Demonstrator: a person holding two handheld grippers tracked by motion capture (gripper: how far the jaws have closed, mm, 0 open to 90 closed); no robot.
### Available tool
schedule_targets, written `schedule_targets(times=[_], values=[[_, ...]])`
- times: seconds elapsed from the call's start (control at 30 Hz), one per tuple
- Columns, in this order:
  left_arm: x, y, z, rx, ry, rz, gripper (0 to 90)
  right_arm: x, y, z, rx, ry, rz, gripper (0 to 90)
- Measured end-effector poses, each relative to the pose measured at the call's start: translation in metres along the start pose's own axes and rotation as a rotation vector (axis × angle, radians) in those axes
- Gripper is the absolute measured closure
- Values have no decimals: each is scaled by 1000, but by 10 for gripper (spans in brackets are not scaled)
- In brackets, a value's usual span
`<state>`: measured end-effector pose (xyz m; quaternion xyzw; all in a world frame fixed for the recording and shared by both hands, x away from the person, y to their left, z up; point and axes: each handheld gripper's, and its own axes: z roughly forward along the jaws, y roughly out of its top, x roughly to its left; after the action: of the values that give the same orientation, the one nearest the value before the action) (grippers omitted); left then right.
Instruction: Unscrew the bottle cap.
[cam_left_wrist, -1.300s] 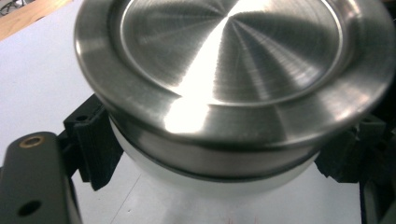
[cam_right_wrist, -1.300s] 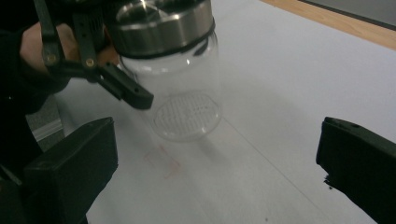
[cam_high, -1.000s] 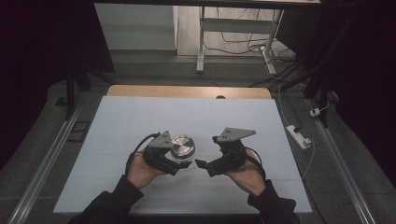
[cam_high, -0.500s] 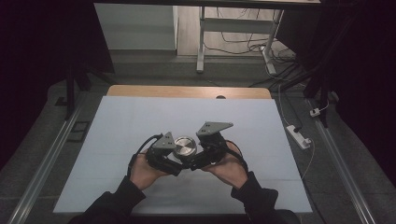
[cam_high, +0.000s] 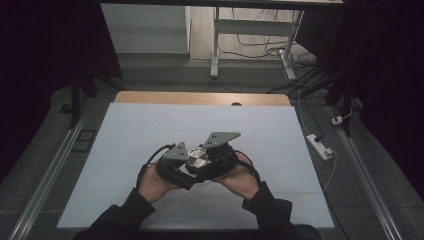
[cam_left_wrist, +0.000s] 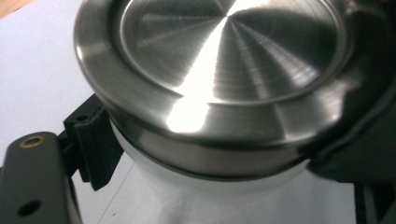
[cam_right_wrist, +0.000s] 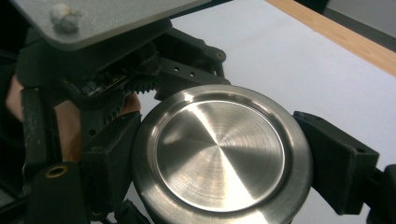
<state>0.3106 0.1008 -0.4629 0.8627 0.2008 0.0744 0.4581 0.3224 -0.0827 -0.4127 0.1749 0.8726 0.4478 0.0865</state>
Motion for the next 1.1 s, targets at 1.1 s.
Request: schedule_targets(times=[1.1], values=[[-6,3,-2,-21,80,-29,153,6,2,-4,-33,-104,-3,99]])
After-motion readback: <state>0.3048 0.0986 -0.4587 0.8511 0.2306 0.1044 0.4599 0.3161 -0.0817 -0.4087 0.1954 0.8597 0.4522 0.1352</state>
